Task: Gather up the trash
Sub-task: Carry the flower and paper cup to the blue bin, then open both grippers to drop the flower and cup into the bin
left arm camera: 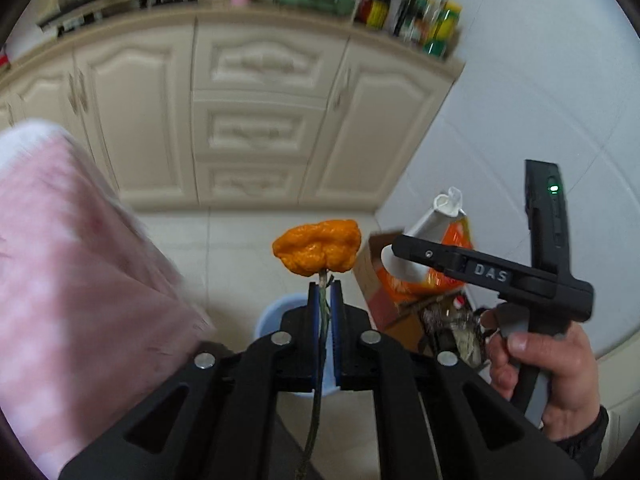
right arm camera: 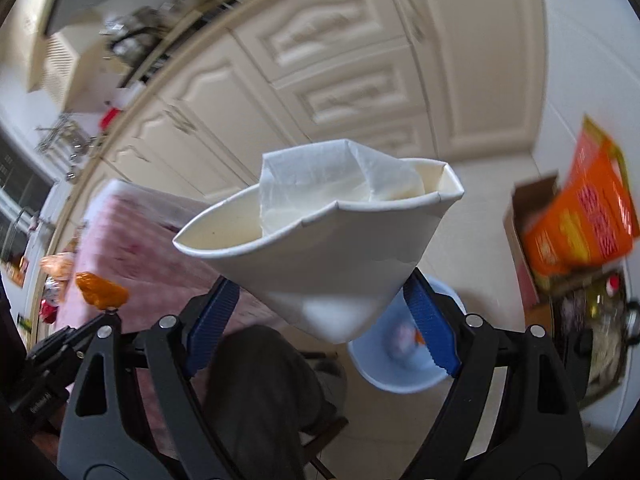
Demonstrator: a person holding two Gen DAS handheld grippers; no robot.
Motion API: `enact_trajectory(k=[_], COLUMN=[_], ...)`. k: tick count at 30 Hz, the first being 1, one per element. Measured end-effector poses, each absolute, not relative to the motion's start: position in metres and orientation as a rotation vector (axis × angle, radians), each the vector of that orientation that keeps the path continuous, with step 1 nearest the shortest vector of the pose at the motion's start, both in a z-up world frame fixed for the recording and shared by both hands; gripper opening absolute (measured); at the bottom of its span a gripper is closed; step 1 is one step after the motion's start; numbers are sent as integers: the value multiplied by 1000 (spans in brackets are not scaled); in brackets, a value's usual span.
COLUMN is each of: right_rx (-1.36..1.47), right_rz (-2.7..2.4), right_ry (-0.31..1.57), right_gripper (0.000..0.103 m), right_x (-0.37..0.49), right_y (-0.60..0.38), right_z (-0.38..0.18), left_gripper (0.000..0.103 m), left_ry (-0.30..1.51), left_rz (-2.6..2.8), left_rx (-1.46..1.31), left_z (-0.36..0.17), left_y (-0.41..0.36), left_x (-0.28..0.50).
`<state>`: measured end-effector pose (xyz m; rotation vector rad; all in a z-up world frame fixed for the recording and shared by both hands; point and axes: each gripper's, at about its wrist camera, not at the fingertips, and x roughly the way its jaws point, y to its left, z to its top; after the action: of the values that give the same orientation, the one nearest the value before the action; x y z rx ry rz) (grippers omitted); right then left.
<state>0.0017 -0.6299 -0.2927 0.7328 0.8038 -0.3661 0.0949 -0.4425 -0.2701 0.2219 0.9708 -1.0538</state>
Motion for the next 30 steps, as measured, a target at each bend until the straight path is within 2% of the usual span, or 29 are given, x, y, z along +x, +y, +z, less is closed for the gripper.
enact_trajectory(k=[4,11,12,13,15,22,30], right_rx=[838,1009,1044,1075,1142,1129,1042], right_rz=[-381,-382,-389,-391,-409,-467,-484], right_ry=[875,957,976,985,983,953,873], right_gripper=[82,83,85,94,97,97,97], right_x=[-5,-8,-8,-8,-15,-28,-19], right_y=[-647,-670,-674,-674,-677,-675,-671], right_z=[-349,-425,-438,-446,-461,-448,-392], left_gripper=[5,6,21,60,83,88,90], left_ry=[1102,1235,1250,1262,1234,1167,1004], left_rz=[-1035,-1042,-1042,-1030,-957,-890,-880], left_rx=[295,328,344,364,383,356,342], left_z=[-331,-394,-402,-408,-413,-391,-319], left_y=[-486,-533,-540,-545,-541,-524,-496], left_x=[100,112,114,116,115,120,103])
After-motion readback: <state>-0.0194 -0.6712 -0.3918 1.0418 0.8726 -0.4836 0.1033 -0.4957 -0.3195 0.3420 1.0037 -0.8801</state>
